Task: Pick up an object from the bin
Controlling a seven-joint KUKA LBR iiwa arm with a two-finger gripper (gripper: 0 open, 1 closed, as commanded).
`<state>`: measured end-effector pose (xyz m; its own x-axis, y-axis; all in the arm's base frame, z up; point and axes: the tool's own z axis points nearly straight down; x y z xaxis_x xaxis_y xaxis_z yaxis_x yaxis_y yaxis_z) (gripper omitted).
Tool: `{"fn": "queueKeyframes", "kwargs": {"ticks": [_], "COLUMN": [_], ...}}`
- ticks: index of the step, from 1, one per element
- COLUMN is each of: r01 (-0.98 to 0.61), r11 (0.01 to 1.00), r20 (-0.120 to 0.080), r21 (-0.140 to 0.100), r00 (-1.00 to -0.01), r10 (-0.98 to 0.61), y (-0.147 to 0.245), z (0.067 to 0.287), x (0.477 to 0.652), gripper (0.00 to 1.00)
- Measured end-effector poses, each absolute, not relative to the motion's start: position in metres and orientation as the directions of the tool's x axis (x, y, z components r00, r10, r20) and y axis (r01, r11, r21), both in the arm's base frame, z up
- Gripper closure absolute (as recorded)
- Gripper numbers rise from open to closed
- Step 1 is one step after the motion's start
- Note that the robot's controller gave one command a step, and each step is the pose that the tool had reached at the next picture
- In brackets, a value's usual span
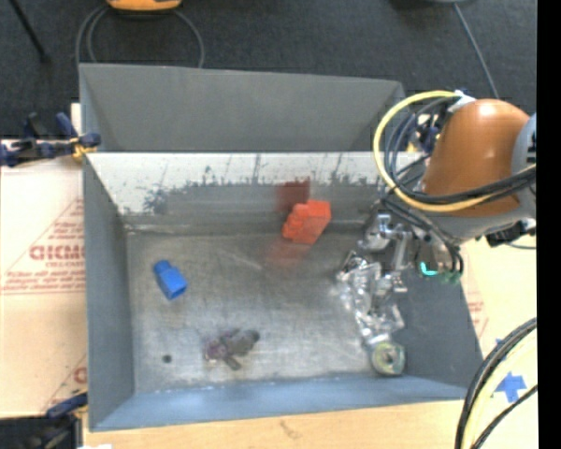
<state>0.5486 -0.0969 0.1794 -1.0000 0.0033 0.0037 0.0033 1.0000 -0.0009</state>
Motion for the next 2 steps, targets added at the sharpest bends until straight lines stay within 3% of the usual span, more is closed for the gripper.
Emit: {"fn": "queueKeyframes", "kwargs": {"ticks": [1, 2], "r01": [-0.024, -0.220], "r11": [1.000, 0.976], "r20": [-0.009, -0.005], "r21": [0.003, 0.004], "r00": [-1.000, -0.976], "r10": [-0.024, -0.220], "y": [-0.1224, -0.1159], "z": [0.1141, 0.1112], "x": [0.5638, 0.5658], "gripper": [0.00, 0.00]}}
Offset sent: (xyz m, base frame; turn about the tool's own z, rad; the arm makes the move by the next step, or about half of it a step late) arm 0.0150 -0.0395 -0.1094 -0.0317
